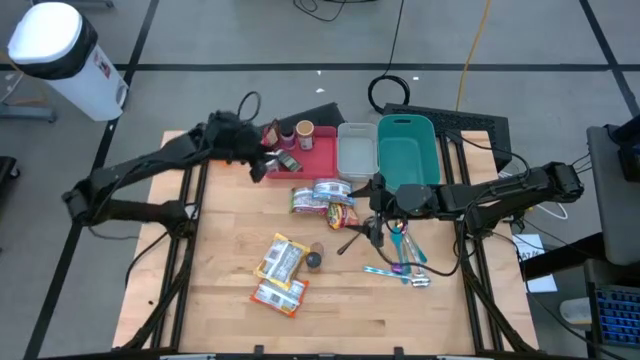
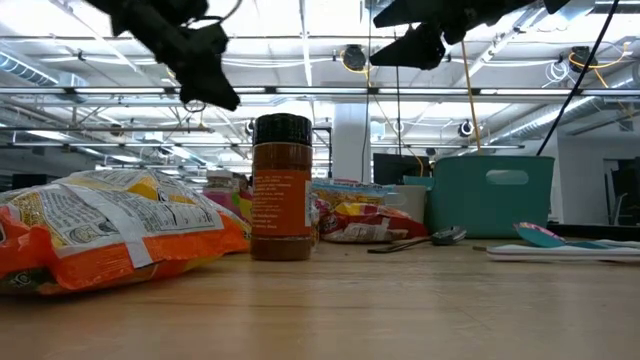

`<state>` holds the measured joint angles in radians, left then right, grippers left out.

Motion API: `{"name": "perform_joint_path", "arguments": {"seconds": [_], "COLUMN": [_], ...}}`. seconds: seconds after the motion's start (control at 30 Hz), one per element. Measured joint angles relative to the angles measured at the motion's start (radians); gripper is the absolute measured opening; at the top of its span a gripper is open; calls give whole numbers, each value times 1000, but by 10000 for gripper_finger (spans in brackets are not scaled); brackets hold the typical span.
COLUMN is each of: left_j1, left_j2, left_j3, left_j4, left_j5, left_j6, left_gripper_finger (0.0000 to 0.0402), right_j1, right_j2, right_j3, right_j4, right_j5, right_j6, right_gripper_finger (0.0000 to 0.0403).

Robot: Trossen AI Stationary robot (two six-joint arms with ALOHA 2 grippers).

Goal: Pick & Place Food Item
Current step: Put the blue noodle pack into the green bin

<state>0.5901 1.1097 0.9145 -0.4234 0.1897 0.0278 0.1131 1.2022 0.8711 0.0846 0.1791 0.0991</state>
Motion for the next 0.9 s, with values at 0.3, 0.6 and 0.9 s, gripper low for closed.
{"name": "perform_joint_path", "arguments": {"seconds": [0.3,0.6,0.9], "left_j1": [-81,-104,-104], "left_j2": [-362,-601,-764], "left_j3": [-369,-540,-561], "left_j4": [283,322,211], "left_j5": [-8,-8,-8], "left_j6": [-111,-147,-139], "left_gripper_finger": [100,97,97], "right_j1": [0,0,0], "right_j2": [0,0,0], "right_j3": [0,0,0], "right_j4": [23,72,73], "right_j5": [2,0,2], "right_j6": [100,99,99], "right_gripper_finger": [397,397,399]}}
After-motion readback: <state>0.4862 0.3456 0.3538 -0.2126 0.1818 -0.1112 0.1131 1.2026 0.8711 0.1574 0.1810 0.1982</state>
